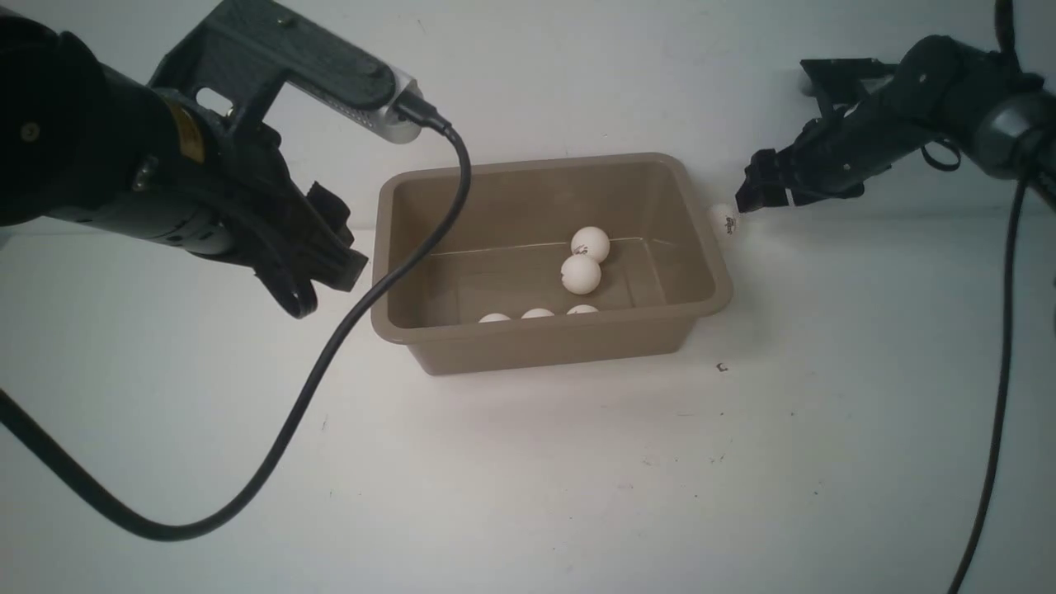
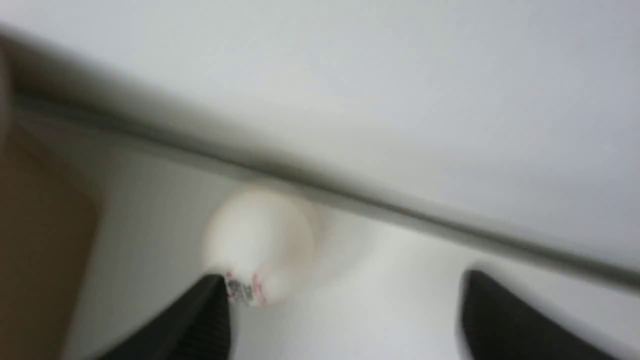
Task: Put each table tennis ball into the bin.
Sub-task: Use the right arm to clamp the table tennis ball closest to it
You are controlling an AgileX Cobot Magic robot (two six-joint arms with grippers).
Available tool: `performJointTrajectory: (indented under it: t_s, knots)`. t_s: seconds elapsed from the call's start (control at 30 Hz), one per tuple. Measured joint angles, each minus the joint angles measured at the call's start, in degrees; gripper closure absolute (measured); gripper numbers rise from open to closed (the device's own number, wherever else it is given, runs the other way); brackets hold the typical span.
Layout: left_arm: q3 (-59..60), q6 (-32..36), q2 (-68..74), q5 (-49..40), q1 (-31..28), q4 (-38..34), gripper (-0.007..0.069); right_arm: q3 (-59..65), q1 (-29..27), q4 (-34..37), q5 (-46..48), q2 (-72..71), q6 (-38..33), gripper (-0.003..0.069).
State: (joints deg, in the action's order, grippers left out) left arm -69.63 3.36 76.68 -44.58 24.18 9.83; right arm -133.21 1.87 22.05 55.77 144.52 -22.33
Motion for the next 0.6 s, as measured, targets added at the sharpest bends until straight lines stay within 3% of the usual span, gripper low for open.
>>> performJointTrajectory:
  t_s: [0.6]
  knots:
    - [0.0,0.0,0.0,0.0,0.0,0.0,0.0209,0.0,0.0,-1.1,0.2,0.0,0.0,0.0111]
